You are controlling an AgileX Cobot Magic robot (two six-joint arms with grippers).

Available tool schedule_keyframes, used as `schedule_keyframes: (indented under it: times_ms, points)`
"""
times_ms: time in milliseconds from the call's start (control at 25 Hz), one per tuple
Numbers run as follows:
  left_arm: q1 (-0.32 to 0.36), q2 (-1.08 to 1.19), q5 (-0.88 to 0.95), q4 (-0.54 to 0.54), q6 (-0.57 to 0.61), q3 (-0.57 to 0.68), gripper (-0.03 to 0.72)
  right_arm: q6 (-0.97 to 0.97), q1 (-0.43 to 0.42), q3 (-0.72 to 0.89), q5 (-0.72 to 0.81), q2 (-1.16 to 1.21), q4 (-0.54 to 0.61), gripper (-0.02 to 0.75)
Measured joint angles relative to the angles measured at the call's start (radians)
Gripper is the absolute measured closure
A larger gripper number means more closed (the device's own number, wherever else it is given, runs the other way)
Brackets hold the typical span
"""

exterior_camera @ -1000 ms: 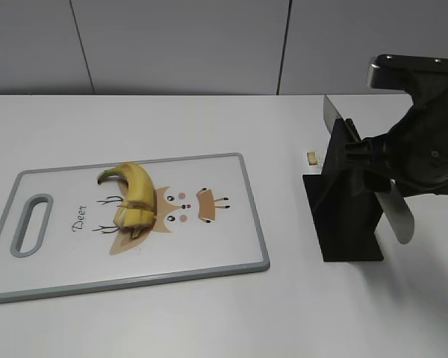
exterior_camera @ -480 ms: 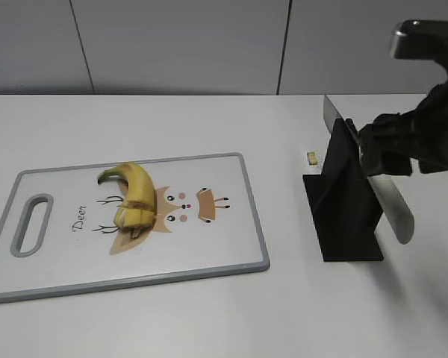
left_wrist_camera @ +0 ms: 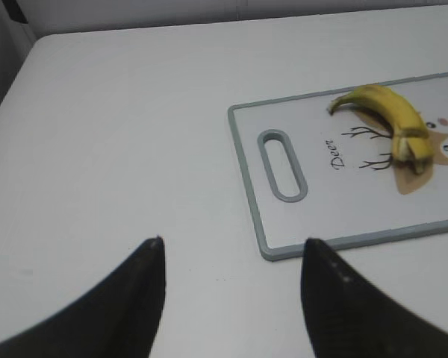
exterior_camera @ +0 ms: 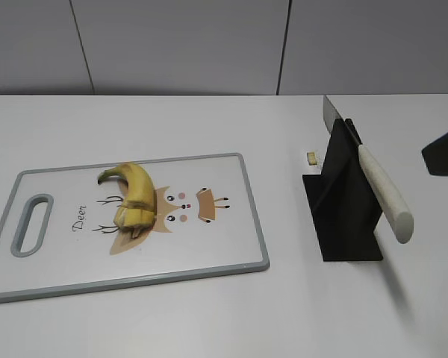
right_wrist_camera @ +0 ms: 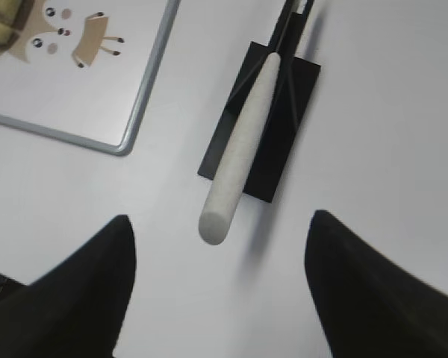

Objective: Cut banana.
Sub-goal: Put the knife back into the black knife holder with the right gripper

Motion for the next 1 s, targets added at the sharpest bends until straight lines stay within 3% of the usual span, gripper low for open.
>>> schedule_keyframes:
  times_ms: [280, 560, 1000]
  points:
    - [0.069, 0.0, 0.0, 0.0, 0.0, 0.0, 0.135, -0.106, 0.0, 0.116, 0.032, -0.166, 0.076, 0.193]
    - [0.071, 0.0, 0.0, 0.0, 0.0, 0.0, 0.135, -0.15, 0.0, 0.266, 0.089, -0.393, 0.077, 0.193]
    - [0.072, 0.0, 0.0, 0.0, 0.0, 0.0, 0.135, -0.157, 0.0, 0.373, 0.164, -0.742, 0.077, 0.193]
